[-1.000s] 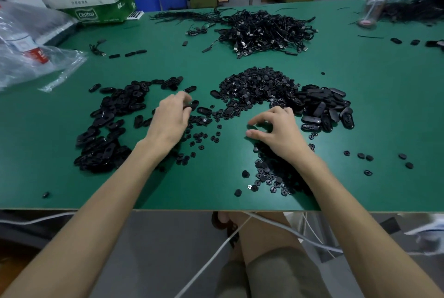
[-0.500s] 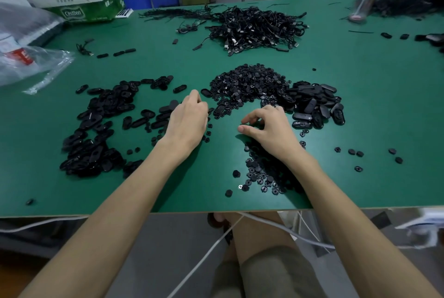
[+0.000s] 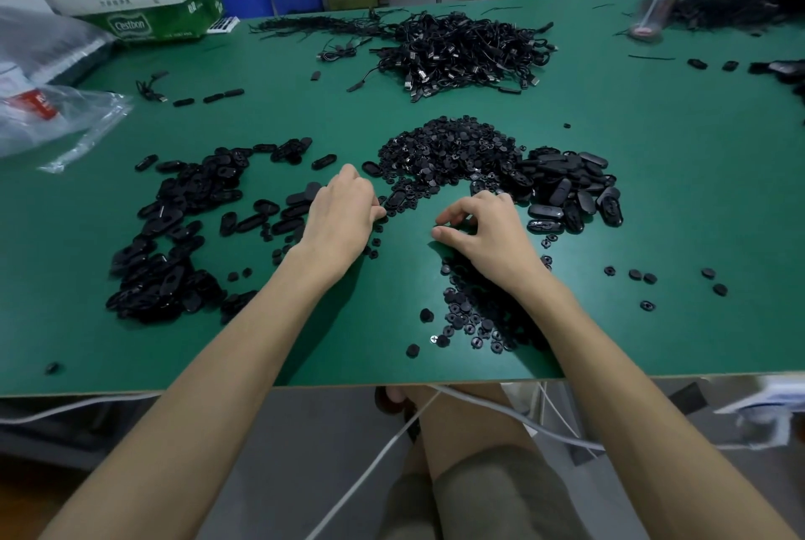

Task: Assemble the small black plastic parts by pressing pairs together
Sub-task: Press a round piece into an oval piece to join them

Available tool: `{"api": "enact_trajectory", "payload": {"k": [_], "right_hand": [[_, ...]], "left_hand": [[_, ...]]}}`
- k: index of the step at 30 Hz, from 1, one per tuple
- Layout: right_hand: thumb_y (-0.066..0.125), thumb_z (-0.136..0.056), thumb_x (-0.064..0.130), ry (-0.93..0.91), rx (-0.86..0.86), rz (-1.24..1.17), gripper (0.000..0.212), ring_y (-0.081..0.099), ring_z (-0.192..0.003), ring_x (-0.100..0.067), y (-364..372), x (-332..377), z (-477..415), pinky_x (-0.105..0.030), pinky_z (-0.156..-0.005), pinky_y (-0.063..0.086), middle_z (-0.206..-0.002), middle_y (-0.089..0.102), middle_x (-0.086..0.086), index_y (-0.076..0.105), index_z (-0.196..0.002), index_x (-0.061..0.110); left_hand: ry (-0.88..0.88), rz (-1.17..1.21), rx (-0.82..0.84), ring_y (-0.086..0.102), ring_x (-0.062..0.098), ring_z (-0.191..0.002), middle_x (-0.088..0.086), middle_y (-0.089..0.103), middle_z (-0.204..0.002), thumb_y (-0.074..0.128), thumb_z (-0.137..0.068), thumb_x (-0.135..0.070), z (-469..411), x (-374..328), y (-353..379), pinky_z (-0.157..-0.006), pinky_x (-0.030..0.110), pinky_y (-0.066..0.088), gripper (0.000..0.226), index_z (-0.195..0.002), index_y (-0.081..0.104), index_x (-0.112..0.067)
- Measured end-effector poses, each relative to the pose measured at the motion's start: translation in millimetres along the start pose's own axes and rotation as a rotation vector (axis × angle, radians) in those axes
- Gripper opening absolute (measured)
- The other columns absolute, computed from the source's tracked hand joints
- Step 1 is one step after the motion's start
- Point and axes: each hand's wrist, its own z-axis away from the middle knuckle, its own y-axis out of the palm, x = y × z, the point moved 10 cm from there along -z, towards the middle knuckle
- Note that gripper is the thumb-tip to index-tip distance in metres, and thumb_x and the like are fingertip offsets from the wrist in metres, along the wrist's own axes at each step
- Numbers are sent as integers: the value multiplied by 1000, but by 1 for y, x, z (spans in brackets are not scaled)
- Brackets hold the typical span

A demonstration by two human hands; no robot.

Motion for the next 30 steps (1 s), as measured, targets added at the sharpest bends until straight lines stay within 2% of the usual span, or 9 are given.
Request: {"api": "enact_trajectory", "payload": {"k": [4,10,20,21,23,24,26,28,30], "right_hand": [[75,-92,39,7,6,1,22,38,-106,-18,1,-1,0,-28,-84,30,-98,58,5,75,-106,22],[74,-93,38,15,8,9,23,38,-107,-19,1,-1,0,-30,-87,34,-99,59,4,75,-108,21],[74,-94,34,14,16,-6,20,44,-108,-22,0,-1,0,-30,-86,34,-98,61,5,74,-110,22],[74,-94,32,7,7,-26,20,47,-107,-23,-1,0,0,-32,-86,36,-97,63,4,72,-111,22],[76,-93,24,-22,-31,-92,21,54,-101,-23,-6,5,1,-36,-88,44,-96,66,3,70,-113,23],[76,-92,20,-39,-60,-144,22,58,-96,-20,-10,8,2,-35,-86,46,-94,67,3,69,-112,23],[76,-91,15,-67,-110,-249,21,62,-87,-12,-18,12,5,-27,-77,48,-90,69,4,68,-109,23],[76,-92,14,-87,-150,-304,18,63,-83,-6,-23,15,8,-22,-72,48,-88,70,6,69,-107,21],[76,-91,11,-86,-184,-320,16,64,-85,-3,-27,15,10,-19,-73,49,-89,72,7,71,-104,19]], "left_hand": [[-15,-25,46,60,34,-97,15,56,-114,65,-102,-21,-4,1,2,-85,41,46,24,-97,72,2],[-45,-34,3,58,34,-98,14,53,-113,65,-102,-25,-1,-3,2,-92,48,49,28,-96,71,2],[-69,51,18,59,35,-96,14,52,-116,65,-102,-18,-7,-2,-1,-89,47,51,22,-94,71,1],[-77,112,3,60,32,-96,14,55,-115,65,-102,-19,-6,-3,-3,-90,45,51,23,-93,73,1],[-107,389,30,65,21,-89,13,69,-106,69,-100,-22,-2,-10,0,-84,31,52,23,-89,78,-3],[-132,574,71,66,14,-80,10,74,-96,71,-98,-24,1,-16,4,-76,24,50,21,-87,79,-9],[-180,865,154,64,-3,-65,2,75,-81,71,-98,-26,9,-31,15,-67,21,44,12,-89,78,-21],[-196,963,161,59,-10,-58,1,72,-78,70,-99,-26,14,-39,23,-65,19,41,12,-94,78,-19],[-217,1037,139,57,-8,-56,3,72,-79,69,-99,-27,17,-41,31,-64,19,42,17,-100,79,-12]]}}
